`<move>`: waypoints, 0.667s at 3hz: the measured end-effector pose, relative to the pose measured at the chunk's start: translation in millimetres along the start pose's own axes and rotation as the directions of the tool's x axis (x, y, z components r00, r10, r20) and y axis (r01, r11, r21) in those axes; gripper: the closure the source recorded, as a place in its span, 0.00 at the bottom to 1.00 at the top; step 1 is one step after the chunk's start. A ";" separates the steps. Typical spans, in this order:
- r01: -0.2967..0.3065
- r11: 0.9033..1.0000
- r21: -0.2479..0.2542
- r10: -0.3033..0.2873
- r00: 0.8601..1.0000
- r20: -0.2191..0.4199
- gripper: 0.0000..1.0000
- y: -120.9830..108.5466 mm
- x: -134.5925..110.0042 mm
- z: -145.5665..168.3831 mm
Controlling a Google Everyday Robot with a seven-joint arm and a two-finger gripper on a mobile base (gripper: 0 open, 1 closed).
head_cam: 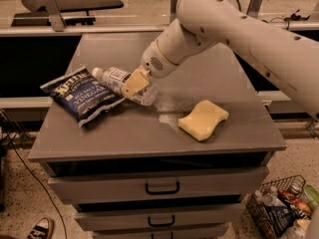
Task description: Move blue plastic bottle near blue chip bag
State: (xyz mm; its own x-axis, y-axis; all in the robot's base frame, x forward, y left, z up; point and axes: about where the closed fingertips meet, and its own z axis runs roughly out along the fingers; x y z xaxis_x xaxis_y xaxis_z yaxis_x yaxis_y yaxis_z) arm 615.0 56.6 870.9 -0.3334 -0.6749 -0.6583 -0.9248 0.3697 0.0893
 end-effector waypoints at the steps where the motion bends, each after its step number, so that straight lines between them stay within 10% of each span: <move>1: -0.014 0.999 -0.040 0.015 1.000 0.014 0.15 12.5 -0.5 10.1; 2: -0.029 0.997 -0.078 0.032 0.999 0.033 0.00 23.4 -4.1 24.3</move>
Offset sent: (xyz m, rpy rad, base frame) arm -0.0216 0.0423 -0.0204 0.1068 0.0900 0.0305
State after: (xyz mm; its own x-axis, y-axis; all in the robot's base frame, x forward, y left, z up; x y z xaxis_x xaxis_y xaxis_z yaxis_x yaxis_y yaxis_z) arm 599.2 83.5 857.5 -0.3564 -0.6412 -0.6796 -0.9262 0.3384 0.1664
